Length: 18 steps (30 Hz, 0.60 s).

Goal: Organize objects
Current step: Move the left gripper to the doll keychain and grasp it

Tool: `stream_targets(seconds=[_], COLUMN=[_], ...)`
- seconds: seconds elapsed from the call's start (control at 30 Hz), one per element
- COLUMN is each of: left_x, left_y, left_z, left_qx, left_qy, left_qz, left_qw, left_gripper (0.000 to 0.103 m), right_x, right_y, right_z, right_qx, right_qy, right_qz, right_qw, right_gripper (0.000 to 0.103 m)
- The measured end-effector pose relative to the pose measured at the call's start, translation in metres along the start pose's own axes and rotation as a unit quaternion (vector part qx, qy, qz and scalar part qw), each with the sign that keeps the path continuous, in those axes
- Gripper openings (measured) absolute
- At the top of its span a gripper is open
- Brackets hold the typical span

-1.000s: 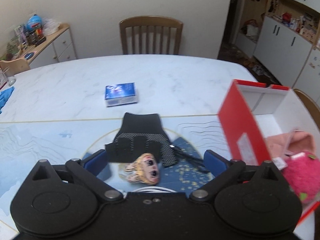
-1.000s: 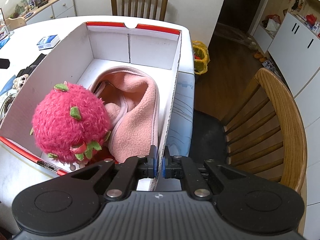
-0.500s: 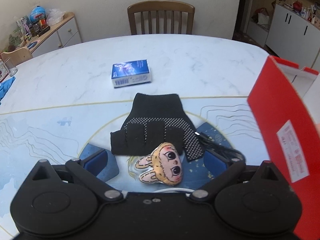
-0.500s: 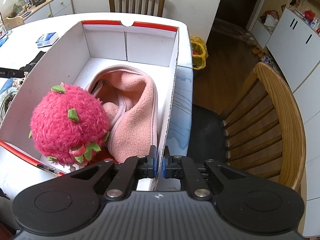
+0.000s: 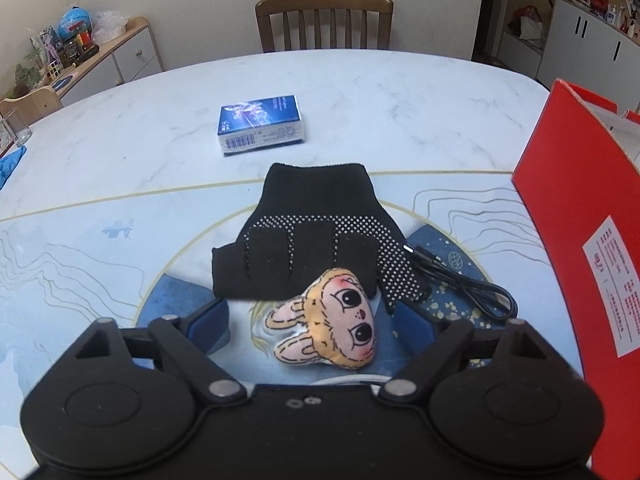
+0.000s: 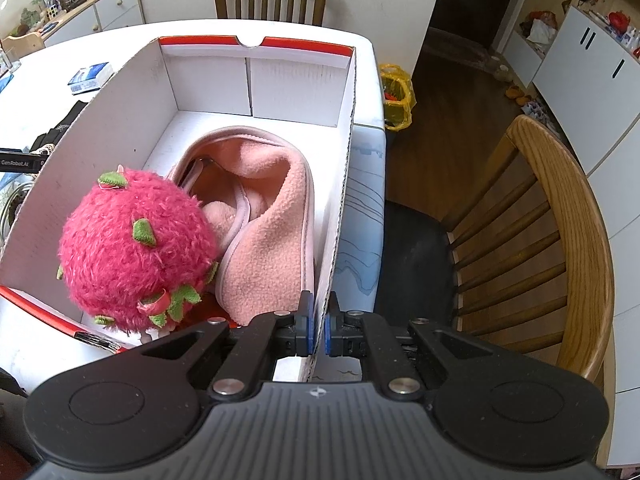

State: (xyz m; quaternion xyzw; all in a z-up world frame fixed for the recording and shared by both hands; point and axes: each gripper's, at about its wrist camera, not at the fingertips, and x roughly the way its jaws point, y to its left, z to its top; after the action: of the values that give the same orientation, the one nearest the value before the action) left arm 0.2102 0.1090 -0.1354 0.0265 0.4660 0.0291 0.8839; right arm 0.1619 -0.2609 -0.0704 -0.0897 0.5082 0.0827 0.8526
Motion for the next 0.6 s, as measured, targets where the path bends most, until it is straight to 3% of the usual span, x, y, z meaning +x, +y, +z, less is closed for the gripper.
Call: stream_targets(seconds=[0.3, 0.6], left_x=[0.000, -0.019], left_y=[0.000, 0.006], left_z=[-0.003, -0.001], left_qx=[0.003, 0.000], left_qy=[0.002, -0.012], left_qz=[-0.003, -0.009], left_qw=[1.0000, 0.9999], left_gripper=[0.056, 0.053], right_x=[0.001, 0.000], right_y=[0.000, -0.001], right_z=[0.000, 0.000], right_qx=[0.002, 0.003], right_qy=[0.001, -0.001], right_qz=[-0.001, 0.001], right_qw=[1.000, 1.000], right_gripper=[0.005, 0.005])
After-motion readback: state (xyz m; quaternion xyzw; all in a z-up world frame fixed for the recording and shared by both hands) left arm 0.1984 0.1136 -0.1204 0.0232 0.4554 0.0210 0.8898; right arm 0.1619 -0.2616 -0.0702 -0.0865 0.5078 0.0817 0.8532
